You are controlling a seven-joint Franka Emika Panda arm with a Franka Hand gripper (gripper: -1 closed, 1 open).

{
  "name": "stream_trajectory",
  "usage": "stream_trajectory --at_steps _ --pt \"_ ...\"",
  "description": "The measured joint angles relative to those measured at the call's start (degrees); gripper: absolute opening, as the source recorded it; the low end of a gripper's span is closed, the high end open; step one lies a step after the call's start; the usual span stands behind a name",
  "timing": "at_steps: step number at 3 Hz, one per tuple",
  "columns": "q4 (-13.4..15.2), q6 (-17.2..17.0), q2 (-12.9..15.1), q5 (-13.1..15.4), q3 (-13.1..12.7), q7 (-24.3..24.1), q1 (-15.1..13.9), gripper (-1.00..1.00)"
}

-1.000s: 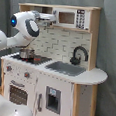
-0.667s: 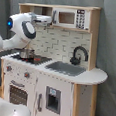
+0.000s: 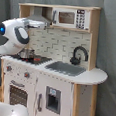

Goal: Play with the kitchen

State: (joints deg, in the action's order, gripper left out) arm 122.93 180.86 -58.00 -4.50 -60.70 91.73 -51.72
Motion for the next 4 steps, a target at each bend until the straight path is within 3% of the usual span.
stream_trajectory --at_steps 2,4 --pt "7.5 0.2 -6.8 0.0 -0.1 -5.8 5.6 1.00" --pt "9.4 0.2 -11.6 0.0 -5.0 -16.5 6.8 1.00"
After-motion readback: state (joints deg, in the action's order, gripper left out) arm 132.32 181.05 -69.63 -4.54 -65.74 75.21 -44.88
